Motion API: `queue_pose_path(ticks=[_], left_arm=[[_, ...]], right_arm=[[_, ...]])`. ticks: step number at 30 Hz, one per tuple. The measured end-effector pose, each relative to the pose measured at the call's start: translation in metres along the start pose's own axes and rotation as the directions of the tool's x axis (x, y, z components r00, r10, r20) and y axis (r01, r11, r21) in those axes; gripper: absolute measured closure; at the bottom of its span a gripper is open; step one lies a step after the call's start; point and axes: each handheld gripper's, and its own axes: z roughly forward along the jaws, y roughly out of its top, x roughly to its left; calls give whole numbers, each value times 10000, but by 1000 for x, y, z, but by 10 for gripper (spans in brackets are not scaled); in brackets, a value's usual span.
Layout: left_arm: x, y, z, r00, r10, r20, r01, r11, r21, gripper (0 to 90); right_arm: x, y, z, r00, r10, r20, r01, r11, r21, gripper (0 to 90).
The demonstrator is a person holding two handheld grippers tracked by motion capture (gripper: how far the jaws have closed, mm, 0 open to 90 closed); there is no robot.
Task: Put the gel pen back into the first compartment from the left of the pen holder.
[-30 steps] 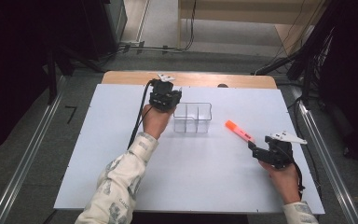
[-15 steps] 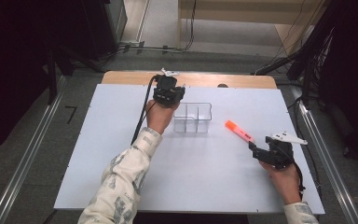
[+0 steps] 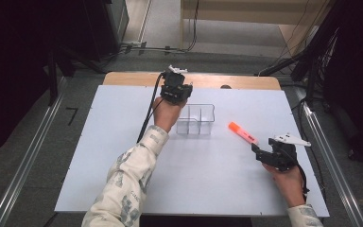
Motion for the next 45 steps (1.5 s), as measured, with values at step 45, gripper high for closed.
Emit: queue_pose_path(ticks=[45], left_arm=[[7,-1,15,9997,-57,240,59,10000,-58,803]], right_arm=[[-1,-1,1,10000,-47,13,47,10000,74,256]])
